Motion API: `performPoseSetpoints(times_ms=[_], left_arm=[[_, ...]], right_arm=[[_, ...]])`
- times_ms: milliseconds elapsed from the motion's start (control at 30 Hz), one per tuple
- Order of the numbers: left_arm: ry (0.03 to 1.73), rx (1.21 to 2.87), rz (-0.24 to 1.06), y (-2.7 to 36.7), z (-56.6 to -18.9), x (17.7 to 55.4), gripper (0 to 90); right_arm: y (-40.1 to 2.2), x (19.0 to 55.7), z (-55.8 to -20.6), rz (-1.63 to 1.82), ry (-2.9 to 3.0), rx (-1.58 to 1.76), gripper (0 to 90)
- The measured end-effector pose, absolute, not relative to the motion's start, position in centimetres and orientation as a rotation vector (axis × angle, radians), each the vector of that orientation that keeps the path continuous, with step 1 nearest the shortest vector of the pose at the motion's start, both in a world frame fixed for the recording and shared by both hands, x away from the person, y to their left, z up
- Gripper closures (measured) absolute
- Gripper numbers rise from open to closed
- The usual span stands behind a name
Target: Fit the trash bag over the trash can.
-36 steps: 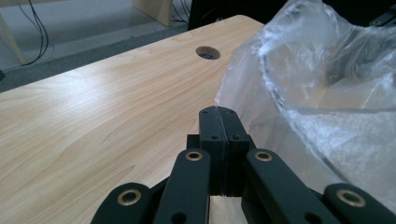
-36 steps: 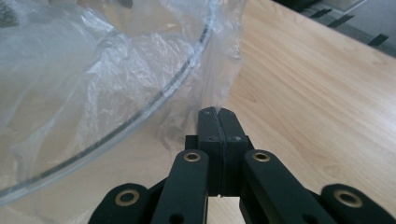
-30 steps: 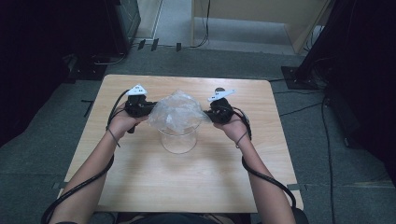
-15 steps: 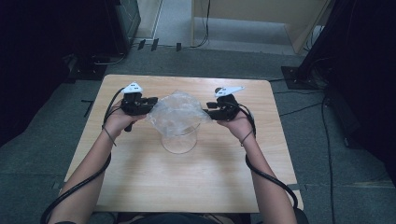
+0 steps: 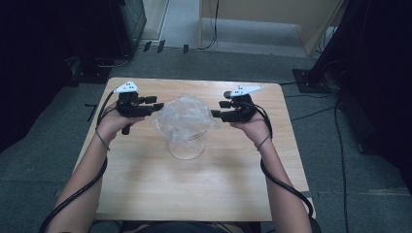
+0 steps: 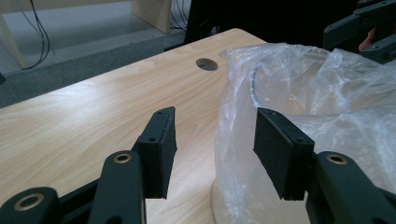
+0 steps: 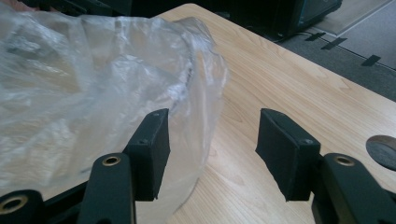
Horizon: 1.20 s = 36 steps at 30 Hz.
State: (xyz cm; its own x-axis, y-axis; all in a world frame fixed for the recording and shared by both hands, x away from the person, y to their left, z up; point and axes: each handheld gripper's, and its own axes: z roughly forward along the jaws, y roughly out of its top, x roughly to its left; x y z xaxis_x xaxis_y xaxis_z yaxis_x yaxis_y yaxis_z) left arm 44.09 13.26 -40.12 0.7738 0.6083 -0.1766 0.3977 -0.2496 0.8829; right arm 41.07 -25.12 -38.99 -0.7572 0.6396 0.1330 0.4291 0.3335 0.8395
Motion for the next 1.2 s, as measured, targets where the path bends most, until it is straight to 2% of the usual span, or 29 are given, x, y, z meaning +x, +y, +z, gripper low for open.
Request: performPoseSetpoints(times_ms=[433,833,1200], left_arm=[[0.699,1.910,0.214,12.4,-38.3,42.8,42.5],[0.642,1.954,0.137,11.8,-38.3,41.0,40.4],[0.614,1.988,0.125,12.1,-38.3,39.3,37.5]], right_arm=[[-24.4,40.3,-38.4,1.418,2.392,0.972,38.4],[-24.3,39.1,-37.9,1.432,2.414,0.961,35.4],[-23.8,37.2,-38.2,1.420,2.486,0.950,32.6]])
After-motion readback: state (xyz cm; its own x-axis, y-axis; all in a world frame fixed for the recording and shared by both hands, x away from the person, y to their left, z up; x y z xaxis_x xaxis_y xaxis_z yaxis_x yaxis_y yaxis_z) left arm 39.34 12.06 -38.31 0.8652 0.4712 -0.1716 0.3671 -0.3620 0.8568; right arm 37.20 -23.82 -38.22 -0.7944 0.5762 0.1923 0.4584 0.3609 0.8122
